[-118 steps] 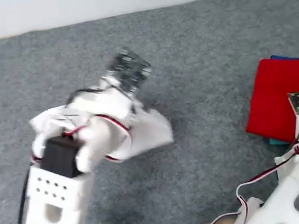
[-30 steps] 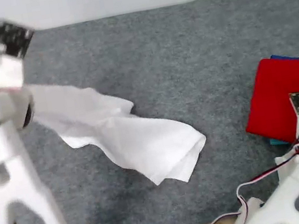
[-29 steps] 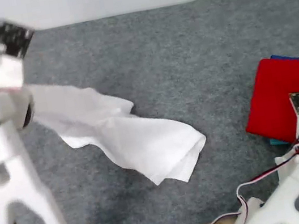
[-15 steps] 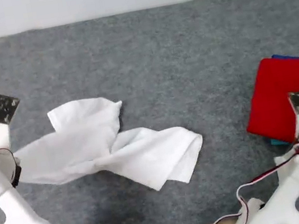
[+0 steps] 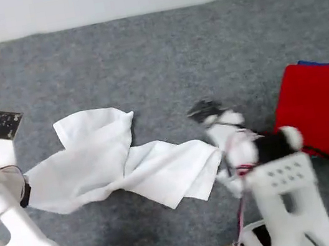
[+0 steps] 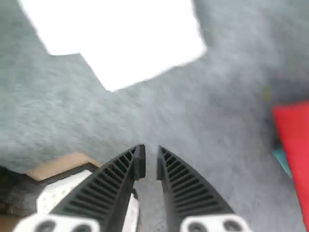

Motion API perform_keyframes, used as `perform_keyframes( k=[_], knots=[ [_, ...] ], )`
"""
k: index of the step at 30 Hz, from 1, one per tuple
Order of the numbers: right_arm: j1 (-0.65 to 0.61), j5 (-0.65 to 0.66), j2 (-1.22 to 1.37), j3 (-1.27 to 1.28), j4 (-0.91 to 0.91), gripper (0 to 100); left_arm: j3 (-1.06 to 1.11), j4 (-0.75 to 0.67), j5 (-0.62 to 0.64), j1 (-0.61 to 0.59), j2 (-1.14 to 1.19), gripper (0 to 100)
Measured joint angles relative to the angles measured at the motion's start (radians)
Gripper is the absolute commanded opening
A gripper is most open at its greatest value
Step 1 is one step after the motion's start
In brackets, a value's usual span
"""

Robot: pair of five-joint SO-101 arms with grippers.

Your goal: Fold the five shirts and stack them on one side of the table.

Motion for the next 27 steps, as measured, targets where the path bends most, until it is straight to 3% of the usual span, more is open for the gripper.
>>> perform_keyframes(
  k=[6, 16, 20, 27],
  knots=[
    [-0.282, -0.077, 0.307, -0.104, -0.020, 7.2, 0.084, -0.074, 0.098, -0.011, 0.000, 0],
    [-0.539, -0.086, 0.562, -0.193, -0.198, 10.2, 0.152, -0.169, 0.207, -0.012, 0.000, 0],
    [-0.583, -0.129, 0.577, -0.192, -0.252, 20.2, 0.178, -0.190, 0.219, -0.012, 0.000, 0],
    [-0.615, -0.157, 0.598, -0.149, -0.371, 19.1, 0.180, -0.204, 0.219, -0.012, 0.000, 0]
  ],
)
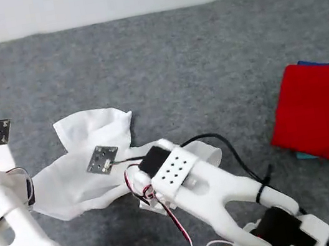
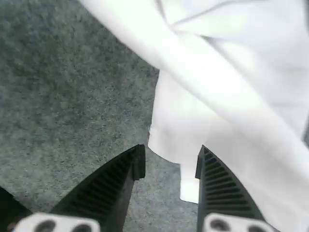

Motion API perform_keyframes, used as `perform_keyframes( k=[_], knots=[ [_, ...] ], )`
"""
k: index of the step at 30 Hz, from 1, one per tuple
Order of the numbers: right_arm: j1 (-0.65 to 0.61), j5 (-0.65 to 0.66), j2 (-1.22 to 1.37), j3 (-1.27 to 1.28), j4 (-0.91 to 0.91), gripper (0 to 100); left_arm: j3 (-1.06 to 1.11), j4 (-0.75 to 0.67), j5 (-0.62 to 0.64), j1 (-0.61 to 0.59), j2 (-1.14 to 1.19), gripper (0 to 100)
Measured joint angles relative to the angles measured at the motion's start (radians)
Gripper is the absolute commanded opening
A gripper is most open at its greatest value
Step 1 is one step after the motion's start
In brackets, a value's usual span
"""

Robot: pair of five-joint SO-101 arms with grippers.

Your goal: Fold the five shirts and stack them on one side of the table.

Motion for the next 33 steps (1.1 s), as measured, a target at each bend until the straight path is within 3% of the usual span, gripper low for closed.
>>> perform_keyframes(
  k=[16, 22, 33],
  knots=[
    [0.002, 0.000, 0.247, 0.008, -0.112, 18.5, 0.000, 0.000, 0.000, 0.000, 0.000, 0],
    [0.058, 0.000, 0.270, -0.006, -0.118, 2.4, 0.000, 0.006, 0.000, 0.000, 0.000, 0],
    [0.166, 0.003, 0.212, 0.011, -0.023, 1.0, 0.000, 0.006, 0.000, 0.000, 0.000, 0]
  ],
)
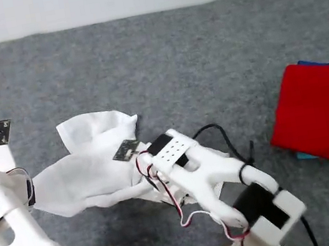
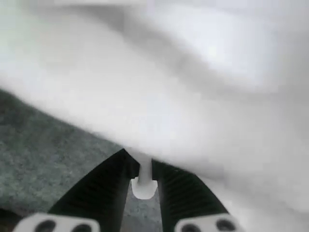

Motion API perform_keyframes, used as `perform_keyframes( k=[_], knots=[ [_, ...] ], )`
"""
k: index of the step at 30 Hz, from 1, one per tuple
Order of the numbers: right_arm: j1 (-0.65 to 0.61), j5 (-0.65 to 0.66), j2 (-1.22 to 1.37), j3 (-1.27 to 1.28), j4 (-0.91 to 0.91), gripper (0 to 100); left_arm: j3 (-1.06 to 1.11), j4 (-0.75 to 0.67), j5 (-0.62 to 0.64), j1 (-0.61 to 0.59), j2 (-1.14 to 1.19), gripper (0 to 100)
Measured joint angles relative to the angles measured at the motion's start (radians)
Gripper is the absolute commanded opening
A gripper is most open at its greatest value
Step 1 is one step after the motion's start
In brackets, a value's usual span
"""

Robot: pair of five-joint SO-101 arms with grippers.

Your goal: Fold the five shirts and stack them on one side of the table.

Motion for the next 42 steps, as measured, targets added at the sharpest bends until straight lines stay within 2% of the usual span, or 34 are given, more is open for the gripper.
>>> perform_keyframes(
  k=[6, 10, 14, 17, 25, 34, 39, 42],
  knots=[
    [0.000, 0.054, -0.224, 0.000, 0.132, 1.3, -0.084, 0.101, 0.000, 0.000, 0.000, 0],
    [0.018, 0.057, -0.336, -0.002, 0.215, 5.9, -0.183, 0.166, 0.000, 0.000, 0.000, 0],
    [0.054, 0.057, -0.348, -0.008, 0.235, 4.0, -0.199, 0.198, 0.005, 0.035, -0.006, 0],
    [0.061, 0.055, -0.348, -0.008, 0.233, 1.2, -0.199, 0.207, 0.054, 0.064, -0.006, 0],
    [0.063, 0.094, -0.361, -0.017, 0.259, 1.1, -0.199, 0.207, 0.137, 0.152, -0.006, 0],
    [0.112, 0.098, -0.365, -0.299, 0.417, 1.1, -0.199, 0.207, 0.140, 0.164, -0.032, 0],
    [0.190, 0.157, -0.365, -0.493, 0.466, 1.1, -0.267, 0.207, 0.140, 0.167, -0.198, 0],
    [0.261, 0.176, -0.365, -0.565, 0.466, 1.1, -0.288, 0.207, 0.144, 0.212, -0.316, 0]
  ],
)
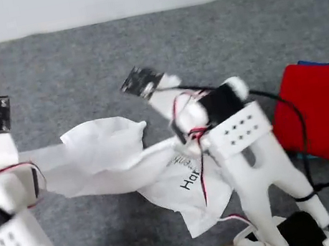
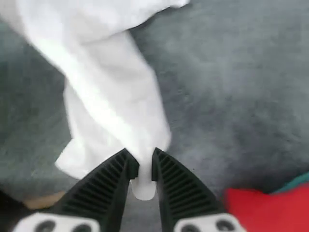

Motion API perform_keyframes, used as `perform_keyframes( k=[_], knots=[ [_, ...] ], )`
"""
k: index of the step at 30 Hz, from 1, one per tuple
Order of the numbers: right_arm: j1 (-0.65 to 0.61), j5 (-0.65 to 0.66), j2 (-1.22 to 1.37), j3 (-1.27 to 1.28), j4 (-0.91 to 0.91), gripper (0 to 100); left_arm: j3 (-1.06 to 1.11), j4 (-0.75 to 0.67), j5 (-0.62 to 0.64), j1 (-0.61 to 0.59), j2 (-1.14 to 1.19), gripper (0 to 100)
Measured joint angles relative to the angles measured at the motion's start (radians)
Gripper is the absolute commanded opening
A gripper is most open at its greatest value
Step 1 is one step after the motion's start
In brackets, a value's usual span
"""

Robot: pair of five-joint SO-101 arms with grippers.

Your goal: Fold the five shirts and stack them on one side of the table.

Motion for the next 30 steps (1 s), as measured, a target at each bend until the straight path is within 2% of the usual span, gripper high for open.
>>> perform_keyframes(
  k=[9, 21, 24, 30],
  knots=[
    [0.216, 0.012, -0.021, -0.209, 0.002, 1.1, -0.081, -0.043, 0.201, 0.209, -0.265, 0],
    [0.489, 0.012, -0.199, -0.414, 0.002, 1.1, -0.192, -0.503, 0.221, 0.241, -0.321, 0],
    [0.529, 0.048, -0.239, -0.423, 0.002, 1.1, -0.204, -0.580, 0.170, 0.247, -0.321, 0],
    [0.592, 0.084, -0.318, -0.423, -0.006, 1.1, -0.204, -0.687, -0.031, 0.247, -0.321, 0]
  ],
)
